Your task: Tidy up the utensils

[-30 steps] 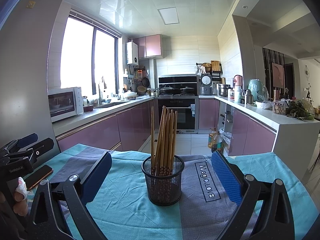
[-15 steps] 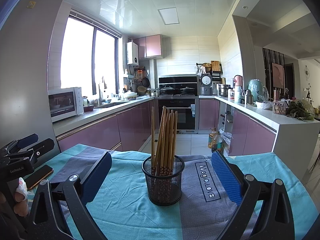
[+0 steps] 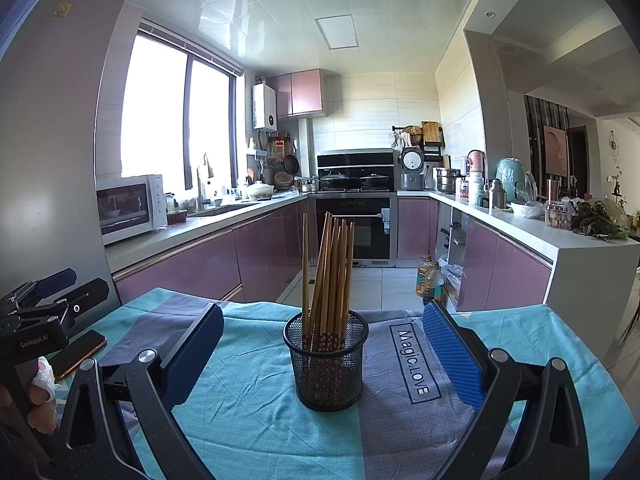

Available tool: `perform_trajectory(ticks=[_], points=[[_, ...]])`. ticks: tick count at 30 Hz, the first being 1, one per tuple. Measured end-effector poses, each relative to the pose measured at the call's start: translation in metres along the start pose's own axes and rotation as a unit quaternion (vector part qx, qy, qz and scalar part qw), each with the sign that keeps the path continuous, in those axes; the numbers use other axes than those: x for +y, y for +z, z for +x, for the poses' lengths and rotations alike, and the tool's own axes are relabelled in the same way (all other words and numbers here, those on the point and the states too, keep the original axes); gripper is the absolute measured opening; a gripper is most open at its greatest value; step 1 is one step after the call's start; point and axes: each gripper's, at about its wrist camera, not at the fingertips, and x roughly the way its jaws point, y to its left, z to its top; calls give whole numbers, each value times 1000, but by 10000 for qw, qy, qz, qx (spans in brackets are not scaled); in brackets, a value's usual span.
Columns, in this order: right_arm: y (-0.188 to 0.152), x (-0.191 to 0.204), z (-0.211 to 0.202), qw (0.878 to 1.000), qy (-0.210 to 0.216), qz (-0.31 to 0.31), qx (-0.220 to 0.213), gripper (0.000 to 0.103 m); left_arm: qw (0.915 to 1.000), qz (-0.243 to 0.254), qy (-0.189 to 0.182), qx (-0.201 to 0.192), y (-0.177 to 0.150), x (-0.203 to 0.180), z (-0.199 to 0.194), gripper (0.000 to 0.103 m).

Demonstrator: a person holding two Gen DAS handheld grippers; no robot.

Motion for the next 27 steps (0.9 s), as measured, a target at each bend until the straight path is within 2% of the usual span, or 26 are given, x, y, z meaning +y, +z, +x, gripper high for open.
perform_trajectory(ticks=[21,27], points=[[-3,-2,0,10000,18,21,24,97,10000,26,24,-21,-5,-2,1,97],[-8,-17,5,9997,-192,12,177,97,9996,-94,10,255,-8,1,13,97]])
